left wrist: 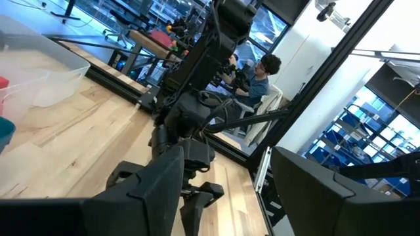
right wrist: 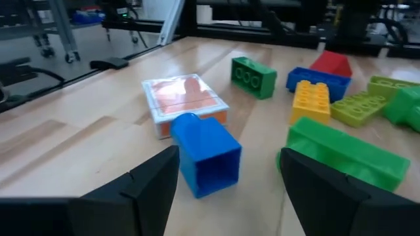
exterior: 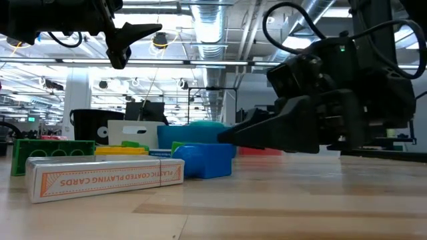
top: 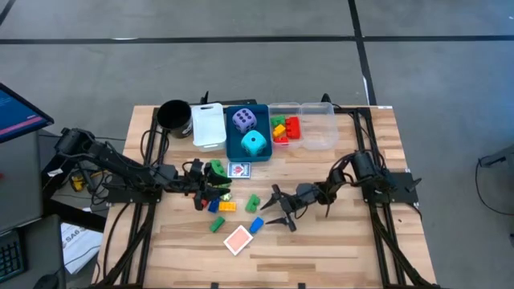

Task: Pick & Place Toys
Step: Put the blue 1 stud game piece into the left transparent bin

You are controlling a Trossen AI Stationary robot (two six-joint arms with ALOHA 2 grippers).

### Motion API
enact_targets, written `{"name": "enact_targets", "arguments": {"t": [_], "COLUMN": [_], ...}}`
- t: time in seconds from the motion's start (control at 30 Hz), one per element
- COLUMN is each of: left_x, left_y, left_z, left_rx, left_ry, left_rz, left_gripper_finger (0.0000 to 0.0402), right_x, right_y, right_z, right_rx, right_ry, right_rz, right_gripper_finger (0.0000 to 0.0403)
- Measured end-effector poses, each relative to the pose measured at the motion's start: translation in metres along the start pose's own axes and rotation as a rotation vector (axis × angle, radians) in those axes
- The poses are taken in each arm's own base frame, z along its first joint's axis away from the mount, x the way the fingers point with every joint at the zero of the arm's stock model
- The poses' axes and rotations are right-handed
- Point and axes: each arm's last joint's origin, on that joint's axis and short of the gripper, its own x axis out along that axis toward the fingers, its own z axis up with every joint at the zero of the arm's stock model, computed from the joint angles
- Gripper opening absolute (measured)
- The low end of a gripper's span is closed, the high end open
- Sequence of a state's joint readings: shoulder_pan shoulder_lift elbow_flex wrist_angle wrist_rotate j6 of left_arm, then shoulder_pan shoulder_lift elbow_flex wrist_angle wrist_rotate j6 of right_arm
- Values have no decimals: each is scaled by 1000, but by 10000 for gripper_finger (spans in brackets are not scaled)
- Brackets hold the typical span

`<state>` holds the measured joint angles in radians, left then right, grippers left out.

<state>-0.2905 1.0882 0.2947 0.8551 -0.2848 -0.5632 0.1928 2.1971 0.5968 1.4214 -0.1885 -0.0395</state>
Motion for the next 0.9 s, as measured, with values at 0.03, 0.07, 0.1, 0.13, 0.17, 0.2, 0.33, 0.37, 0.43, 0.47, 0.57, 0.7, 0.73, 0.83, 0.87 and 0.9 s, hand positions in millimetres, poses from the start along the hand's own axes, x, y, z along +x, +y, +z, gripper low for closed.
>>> {"name": "enact_targets", "arguments": {"t": [0.03,0.07,0.1,0.13,0.17,0.2,0.33,0.37,0.43,0.47,0.57,0.7,0.73,0.83,0.87,0.9], "left_x": [0,0,0,0,0,0,0,0,0,0,0,0,0,0,0,0], "left_y": [0,0,0,0,0,0,0,0,0,0,0,0,0,0,0,0], "left_z": [0,0,0,0,0,0,0,0,0,0,0,0,0,0,0,0], "left_rx": [0,0,0,0,0,0,1,1,1,1,0,-1,-2,-2,-2,-2], "left_ry": [0,0,-1,-1,-1,-1,-1,-1,-1,-1,-1,-1,-1,-1,-1,-1], "left_rz": [0,1,1,1,2,3,4,4,4,4,4,3,3,3,3,3], "left_gripper_finger": [223,223,223,223,223,223,223,223,223,223,223,223,223,223,223,223], "right_x": [0,1,2,3,5,7,18,21,26,27,31,32,33,32,32,32], "right_y": [-1,-2,-4,-6,-8,-10,-14,-14,-14,-12,-7,-3,-3,-2,-2,-2], "right_z": [0,0,0,0,-1,-1,-2,-1,2,2,4,5,6,6,5,5], "right_rx": [-2,0,2,7,17,27,43,43,42,38,11,8,9,15,20,22], "right_ry": [0,4,10,20,31,45,109,114,117,118,114,111,108,107,108,111], "right_rz": [12,22,33,40,47,50,63,66,74,80,97,148,168,204,205,205], "right_gripper_finger": [260,260,260,260,260,260,260,260,260,260,260,260,260,260,260,260]}}
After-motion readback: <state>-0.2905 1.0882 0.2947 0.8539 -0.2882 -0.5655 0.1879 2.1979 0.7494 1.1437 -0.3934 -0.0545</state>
